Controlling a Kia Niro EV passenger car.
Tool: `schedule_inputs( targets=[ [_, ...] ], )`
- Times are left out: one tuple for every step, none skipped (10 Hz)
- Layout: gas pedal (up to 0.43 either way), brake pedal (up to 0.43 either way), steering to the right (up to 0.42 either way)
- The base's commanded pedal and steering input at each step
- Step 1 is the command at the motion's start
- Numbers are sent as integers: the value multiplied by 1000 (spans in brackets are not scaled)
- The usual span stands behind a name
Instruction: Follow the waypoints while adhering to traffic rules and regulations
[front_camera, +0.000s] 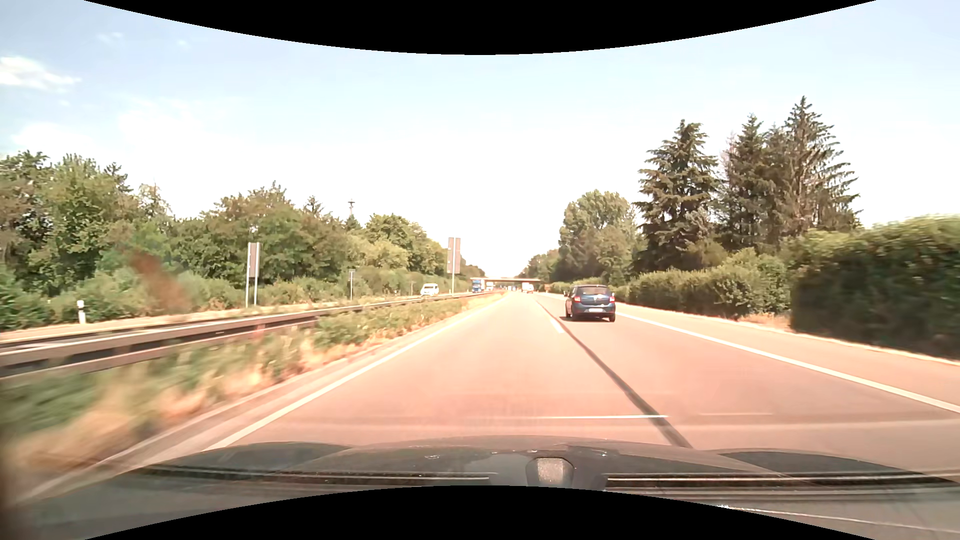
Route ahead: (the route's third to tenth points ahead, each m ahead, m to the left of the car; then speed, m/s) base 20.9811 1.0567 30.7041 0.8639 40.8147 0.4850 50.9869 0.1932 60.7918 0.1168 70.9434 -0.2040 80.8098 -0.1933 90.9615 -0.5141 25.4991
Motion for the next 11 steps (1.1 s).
schedule_inputs(
  targets=[
    [311, 0, 6],
    [311, 0, 6],
    [299, 0, 6],
    [299, 0, 6],
    [299, 0, 6],
    [268, 0, 6],
    [268, 0, 6],
    [268, 0, 6],
    [268, 0, 4],
    [268, 0, 2],
    [268, 0, 1]
  ],
)
